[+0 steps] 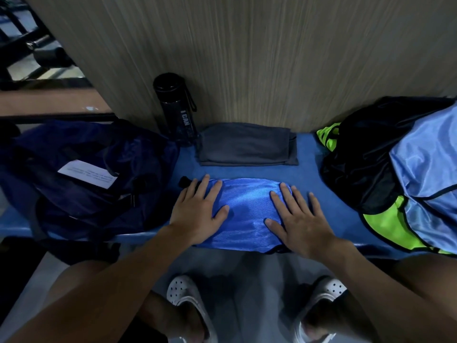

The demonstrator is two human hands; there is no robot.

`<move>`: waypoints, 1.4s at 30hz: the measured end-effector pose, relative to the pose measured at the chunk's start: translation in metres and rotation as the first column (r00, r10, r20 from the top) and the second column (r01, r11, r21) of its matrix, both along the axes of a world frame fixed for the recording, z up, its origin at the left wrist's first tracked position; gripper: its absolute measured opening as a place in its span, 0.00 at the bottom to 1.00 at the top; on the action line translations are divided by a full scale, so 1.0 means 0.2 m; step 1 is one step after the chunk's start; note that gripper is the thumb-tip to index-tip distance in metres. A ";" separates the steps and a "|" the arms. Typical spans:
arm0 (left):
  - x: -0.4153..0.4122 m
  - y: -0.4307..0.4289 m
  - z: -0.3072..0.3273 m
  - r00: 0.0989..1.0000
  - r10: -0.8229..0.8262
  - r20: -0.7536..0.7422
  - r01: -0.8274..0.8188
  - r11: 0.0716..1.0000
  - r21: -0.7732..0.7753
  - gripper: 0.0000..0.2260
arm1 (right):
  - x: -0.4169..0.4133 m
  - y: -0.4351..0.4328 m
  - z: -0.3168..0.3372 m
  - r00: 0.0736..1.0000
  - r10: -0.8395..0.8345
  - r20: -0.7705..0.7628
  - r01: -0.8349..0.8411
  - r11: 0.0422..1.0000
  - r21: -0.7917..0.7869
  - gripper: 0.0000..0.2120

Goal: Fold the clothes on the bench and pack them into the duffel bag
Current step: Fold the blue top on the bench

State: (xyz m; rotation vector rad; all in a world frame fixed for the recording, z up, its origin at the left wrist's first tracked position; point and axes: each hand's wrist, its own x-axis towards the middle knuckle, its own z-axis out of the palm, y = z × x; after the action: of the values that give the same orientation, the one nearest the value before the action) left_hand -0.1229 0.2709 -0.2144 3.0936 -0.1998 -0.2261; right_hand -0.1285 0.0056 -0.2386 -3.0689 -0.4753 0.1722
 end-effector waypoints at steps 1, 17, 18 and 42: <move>0.00 0.01 0.00 1.000 -0.010 -0.001 0.010 1.000 -0.003 0.40 | 0.00 0.00 0.01 1.000 0.002 0.012 -0.002 1.000 0.005 0.39; 0.22 0.15 0.18 0.990 -0.097 -0.104 0.078 0.982 -0.171 0.50 | 0.17 0.00 0.11 0.952 -0.282 -0.117 0.299 0.791 0.533 0.47; 0.23 0.15 0.18 0.989 -0.086 -0.119 0.067 0.986 -0.154 0.48 | 0.18 0.00 0.11 0.952 -0.282 -0.117 0.300 0.797 0.524 0.44; 0.45 -0.03 0.37 0.897 0.417 0.147 -0.001 0.335 -0.942 0.34 | 0.48 0.11 0.39 0.918 -0.364 -0.158 0.203 0.088 0.975 0.31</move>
State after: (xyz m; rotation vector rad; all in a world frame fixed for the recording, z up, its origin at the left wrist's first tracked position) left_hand -0.0325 0.2659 -0.1395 1.8884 0.0839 0.3871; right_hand -0.0330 0.0274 -0.1613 -1.6979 0.0931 -0.2780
